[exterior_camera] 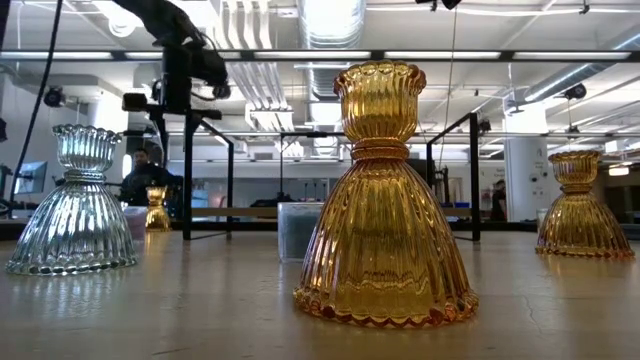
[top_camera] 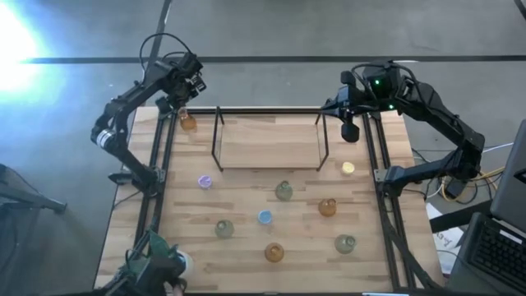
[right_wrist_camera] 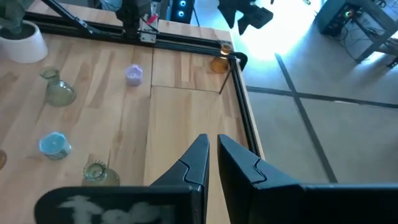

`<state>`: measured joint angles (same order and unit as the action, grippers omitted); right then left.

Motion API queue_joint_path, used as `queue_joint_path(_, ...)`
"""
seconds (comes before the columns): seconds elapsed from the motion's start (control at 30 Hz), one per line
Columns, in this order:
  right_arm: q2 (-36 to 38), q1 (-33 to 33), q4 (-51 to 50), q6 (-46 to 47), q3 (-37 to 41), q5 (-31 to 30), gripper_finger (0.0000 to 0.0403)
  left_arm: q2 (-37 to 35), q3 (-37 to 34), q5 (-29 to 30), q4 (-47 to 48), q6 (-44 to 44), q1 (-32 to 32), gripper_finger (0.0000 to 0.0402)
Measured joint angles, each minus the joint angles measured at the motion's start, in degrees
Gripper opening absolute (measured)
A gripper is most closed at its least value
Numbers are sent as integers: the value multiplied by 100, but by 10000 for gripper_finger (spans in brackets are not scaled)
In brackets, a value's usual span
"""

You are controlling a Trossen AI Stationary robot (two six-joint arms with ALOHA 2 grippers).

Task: Pick & Place candle stick holders
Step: Put the top left yellow glass candle holder on the shelf

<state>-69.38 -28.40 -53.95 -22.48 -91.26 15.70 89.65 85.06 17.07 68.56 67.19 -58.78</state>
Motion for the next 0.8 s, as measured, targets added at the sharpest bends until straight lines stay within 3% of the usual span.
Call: queue_joint_path(0.8, 2, 0, -23, -2, 9, 2, 27, 1169, 413, -98, 475, -880, -427, 183)
